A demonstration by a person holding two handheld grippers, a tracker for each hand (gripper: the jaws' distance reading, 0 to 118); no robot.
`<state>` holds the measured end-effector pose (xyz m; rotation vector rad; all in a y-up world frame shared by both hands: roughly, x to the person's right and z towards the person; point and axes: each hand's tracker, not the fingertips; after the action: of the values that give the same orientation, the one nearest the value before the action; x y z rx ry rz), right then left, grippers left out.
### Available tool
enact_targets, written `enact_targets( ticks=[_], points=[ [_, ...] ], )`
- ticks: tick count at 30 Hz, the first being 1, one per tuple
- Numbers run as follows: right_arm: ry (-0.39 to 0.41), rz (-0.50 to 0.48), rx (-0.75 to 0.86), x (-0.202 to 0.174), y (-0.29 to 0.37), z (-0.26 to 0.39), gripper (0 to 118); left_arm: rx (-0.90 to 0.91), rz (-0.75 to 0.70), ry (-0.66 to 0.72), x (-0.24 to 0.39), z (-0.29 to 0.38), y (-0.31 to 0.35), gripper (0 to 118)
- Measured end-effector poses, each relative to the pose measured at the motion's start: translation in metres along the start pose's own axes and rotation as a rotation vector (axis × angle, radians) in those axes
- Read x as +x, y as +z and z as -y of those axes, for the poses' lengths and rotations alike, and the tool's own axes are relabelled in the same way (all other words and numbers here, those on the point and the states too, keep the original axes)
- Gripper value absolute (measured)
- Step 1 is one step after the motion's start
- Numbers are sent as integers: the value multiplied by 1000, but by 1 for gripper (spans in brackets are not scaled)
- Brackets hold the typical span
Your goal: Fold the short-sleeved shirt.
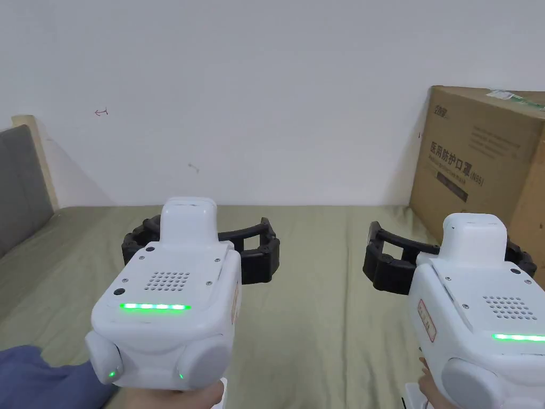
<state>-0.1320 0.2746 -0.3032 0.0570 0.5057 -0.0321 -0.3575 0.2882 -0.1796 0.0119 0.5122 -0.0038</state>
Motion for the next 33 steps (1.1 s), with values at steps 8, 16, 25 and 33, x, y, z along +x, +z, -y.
enact_targets(
  ticks=[8,16,25,33],
  points=[
    [29,35,39,-5,7,1,118,9,-4,13,0,-2,2,118],
    [15,5,42,-4,11,1,118,14,-2,-8,1,0,4,118],
    [4,3,17,-3,9,2,118,17,-15,-1,-1,-2,6,118],
    [-12,9,16,-2,10,-1,118,7,-20,7,-3,-2,6,118]
  ],
)
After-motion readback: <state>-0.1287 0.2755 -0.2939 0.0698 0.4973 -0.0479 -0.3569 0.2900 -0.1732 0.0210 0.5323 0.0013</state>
